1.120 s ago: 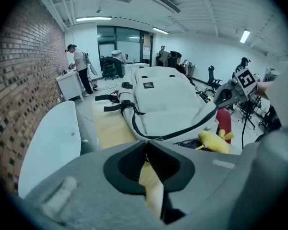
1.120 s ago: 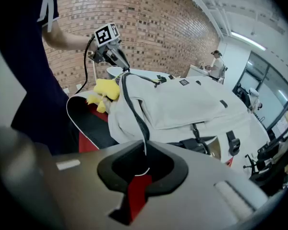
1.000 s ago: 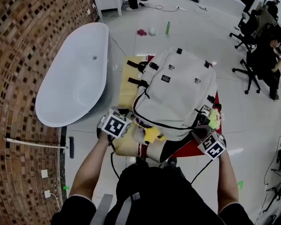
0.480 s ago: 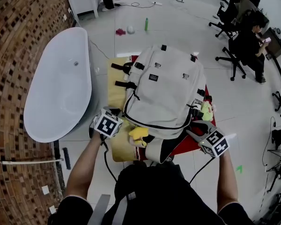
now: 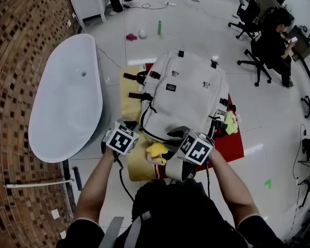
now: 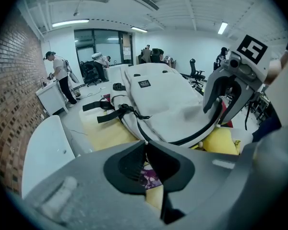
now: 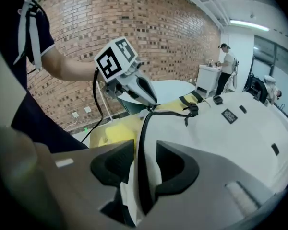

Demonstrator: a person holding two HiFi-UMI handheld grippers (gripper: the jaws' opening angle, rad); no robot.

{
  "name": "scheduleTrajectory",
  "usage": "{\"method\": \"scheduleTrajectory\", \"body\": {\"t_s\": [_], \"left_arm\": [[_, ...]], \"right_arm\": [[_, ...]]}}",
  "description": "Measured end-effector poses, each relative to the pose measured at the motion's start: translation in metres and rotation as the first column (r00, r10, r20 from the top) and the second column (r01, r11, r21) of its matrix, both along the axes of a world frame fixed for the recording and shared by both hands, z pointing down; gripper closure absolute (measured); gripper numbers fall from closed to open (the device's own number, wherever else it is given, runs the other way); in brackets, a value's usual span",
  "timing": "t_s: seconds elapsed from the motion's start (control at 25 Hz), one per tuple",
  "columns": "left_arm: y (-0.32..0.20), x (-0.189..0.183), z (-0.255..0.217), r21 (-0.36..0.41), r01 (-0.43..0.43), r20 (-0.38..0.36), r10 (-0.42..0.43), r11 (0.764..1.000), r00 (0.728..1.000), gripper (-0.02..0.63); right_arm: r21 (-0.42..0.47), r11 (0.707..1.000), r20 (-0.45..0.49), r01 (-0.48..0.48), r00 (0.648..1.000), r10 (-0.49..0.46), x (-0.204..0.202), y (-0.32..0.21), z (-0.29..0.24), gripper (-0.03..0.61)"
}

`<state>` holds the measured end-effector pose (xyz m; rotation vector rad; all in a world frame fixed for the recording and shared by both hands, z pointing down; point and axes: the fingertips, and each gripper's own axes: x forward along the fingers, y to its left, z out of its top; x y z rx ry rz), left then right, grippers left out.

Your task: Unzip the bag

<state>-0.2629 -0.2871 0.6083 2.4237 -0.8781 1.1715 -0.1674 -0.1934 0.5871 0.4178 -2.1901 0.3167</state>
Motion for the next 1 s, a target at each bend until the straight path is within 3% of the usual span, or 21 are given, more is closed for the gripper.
{"method": "scheduleTrajectory", "body": {"t_s": [0.12, 0.24, 0.48, 0.68, 1.0], "left_arm": [[-0.002, 0.002, 0.000, 0.021, -0.022, -0.015, 0.022, 1.000, 1.000, 0.589], [-0.002, 0.001, -0.001, 0.032, -0.047, -0.017, 0.047, 0.998, 0.999, 0.589], [-0.017, -0.006, 0.001, 0.038, -0.085, 0.013, 0.084, 0.996, 0.996, 0.589], [-0.046, 0.004, 0.002, 0.071, -0.144, 0.064, 0.140, 0.987, 0.988, 0.591], [-0.084, 0.024, 0.013, 0.081, -0.196, 0.076, 0.190, 0.977, 0.979, 0.591]], "right_arm": [[-0.086, 0.995, -0.040, 0.052, 0.998, -0.056, -0.006, 0.007, 0.015, 0.466], [-0.113, 0.991, -0.034, 0.075, 0.996, -0.079, -0.004, 0.011, 0.021, 0.517], [-0.101, 0.994, 0.022, 0.051, 0.999, -0.049, 0.002, 0.008, 0.005, 0.528], [-0.121, 0.992, 0.050, 0.022, 0.999, -0.016, 0.004, 0.011, 0.003, 0.528], [-0.145, 0.989, 0.112, -0.038, 0.992, 0.055, 0.008, 0.010, 0.000, 0.528]]}}
